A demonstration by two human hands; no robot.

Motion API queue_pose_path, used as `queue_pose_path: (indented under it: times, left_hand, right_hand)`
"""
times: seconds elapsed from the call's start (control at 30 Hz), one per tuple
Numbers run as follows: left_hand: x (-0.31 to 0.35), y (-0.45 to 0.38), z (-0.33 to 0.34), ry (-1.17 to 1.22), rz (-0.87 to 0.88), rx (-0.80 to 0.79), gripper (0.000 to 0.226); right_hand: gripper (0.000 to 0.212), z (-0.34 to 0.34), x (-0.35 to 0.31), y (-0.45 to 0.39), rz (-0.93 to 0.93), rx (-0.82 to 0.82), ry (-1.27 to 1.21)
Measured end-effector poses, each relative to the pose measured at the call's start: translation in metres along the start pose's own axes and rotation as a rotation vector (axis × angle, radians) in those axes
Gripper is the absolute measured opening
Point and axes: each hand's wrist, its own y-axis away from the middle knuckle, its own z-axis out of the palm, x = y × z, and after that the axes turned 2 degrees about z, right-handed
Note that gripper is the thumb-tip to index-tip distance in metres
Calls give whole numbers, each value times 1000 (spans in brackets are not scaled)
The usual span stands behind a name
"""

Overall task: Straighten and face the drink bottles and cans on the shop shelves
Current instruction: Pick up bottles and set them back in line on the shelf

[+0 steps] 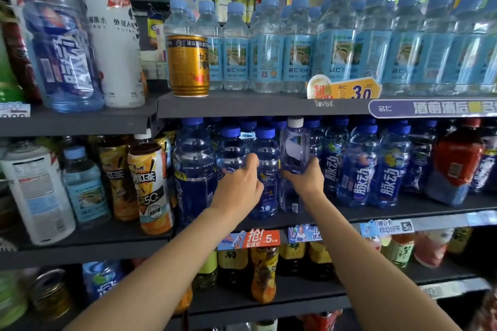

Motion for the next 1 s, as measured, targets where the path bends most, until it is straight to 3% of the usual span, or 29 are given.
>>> queue_pose_path:
  times: [0.17, 0.33, 0.5, 0.7, 1.0]
  left_hand:
    - [9, 11, 0, 110, 165, 30, 31]
    - [13, 16, -18, 239, 310, 246, 30]
    - [-1, 26, -65, 383, 351, 405, 28]
    - [-68, 47, -158, 473, 209, 638, 35]
    - [-188, 98, -241, 313, 266, 486, 58]
  right_hand:
    - [51, -12, 5, 44, -156, 198, -62]
    - [59, -26, -6, 92, -402, 382, -44]
    - [59, -15, -76, 131, -646, 343, -191]
    - [45, 44, -192, 177, -820, 250, -390]
    - [40, 152, -275, 225, -799, 172, -539]
